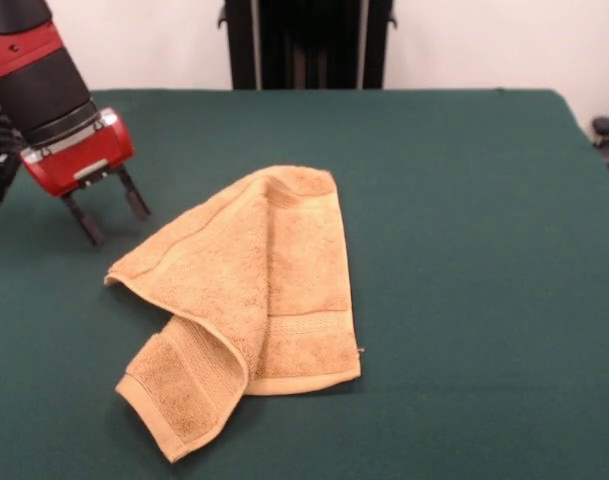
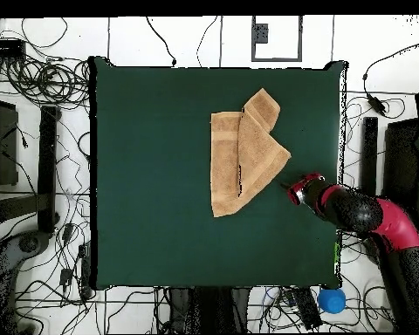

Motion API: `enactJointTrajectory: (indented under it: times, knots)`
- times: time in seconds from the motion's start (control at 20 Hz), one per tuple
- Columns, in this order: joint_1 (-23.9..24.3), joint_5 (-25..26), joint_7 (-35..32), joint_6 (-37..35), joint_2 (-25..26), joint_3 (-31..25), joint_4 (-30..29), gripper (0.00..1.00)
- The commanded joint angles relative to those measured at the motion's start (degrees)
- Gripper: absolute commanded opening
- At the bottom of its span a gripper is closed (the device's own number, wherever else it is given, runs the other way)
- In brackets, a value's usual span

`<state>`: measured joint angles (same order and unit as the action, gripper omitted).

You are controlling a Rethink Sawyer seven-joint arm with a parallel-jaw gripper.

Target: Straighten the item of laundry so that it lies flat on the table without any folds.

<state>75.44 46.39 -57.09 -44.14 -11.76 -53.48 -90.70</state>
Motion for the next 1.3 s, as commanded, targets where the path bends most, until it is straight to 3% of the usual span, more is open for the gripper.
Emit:
enactJointTrajectory:
  times: [0.05,0.1,0.45,0.7,1.3]
  knots:
    - [-2.75,1.05,7.67,-1.70,1.15,4.57,1.91,1.00]
    - [-1.03,1.68,7.67,-0.49,0.73,5.09,-0.42,1.00]
    - [2.08,1.88,9.91,3.42,3.07,2.61,-2.44,1.00]
    - [4.21,3.12,13.36,7.01,7.58,0.97,-1.67,1.00]
    - [6.65,5.00,14.67,11.53,10.70,-1.17,-2.36,1.00]
